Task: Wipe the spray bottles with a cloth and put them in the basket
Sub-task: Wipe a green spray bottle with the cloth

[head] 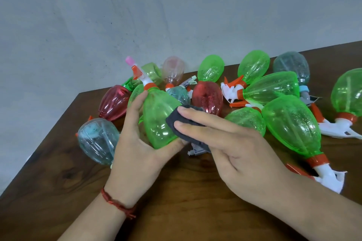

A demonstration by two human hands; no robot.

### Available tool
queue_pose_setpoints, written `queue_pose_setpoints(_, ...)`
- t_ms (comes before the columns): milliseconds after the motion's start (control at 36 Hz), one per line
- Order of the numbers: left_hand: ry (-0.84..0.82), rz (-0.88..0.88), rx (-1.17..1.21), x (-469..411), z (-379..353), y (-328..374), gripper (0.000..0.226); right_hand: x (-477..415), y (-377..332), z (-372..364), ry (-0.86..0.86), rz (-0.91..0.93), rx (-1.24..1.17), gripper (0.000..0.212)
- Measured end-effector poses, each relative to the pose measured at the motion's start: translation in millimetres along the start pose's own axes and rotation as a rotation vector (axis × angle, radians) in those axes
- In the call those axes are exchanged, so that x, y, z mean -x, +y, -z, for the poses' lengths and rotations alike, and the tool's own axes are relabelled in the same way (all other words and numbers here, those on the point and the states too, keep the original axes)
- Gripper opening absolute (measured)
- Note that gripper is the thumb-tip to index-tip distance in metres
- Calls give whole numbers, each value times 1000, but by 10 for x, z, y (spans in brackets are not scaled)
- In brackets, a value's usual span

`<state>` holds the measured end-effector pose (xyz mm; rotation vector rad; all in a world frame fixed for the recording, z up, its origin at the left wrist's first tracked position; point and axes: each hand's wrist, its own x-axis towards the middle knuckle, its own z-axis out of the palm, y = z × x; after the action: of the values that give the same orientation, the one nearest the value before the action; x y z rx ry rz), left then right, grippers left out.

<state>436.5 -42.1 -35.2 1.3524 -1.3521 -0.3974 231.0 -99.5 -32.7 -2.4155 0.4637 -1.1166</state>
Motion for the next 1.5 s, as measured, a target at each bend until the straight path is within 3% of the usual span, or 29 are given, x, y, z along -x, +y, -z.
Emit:
queue_pose_setpoints(167,-168,-142,-85,44,-11,-4,119,-49,65,49,105,-124,-65,60)
queue_pose_setpoints(361,-287,-166,64,49,52,27,120,-142,67,142,202,-374,-510,61)
queue_pose_setpoints(528,-334,-153,-53,35,55,15,121,-95,94,74,182,-325,-397,58)
queue_pose_setpoints(611,-309,-148,-89,40,39,32,120,-74,109,58,169,-260,-277,56)
queue_pose_setpoints(778,-81,-88,-89,6,43,34,111,-23,73,10,89,-80,-96,60)
queue_pose_setpoints(1000,33,-9,-39,-22,56,7,105,-7,14,-17,24,19,-66,65)
queue_pose_setpoints(1194,-115,-133,-101,33,21,63,115,-45,93,-9,140,-143,-159,62)
queue_pose_setpoints(1361,-262,-184,-18,99,-9,80,121,-108,70,40,227,-391,-445,56)
queue_pose_setpoints(1500,-339,-149,-8,71,0,62,119,-111,69,91,297,-389,-563,54)
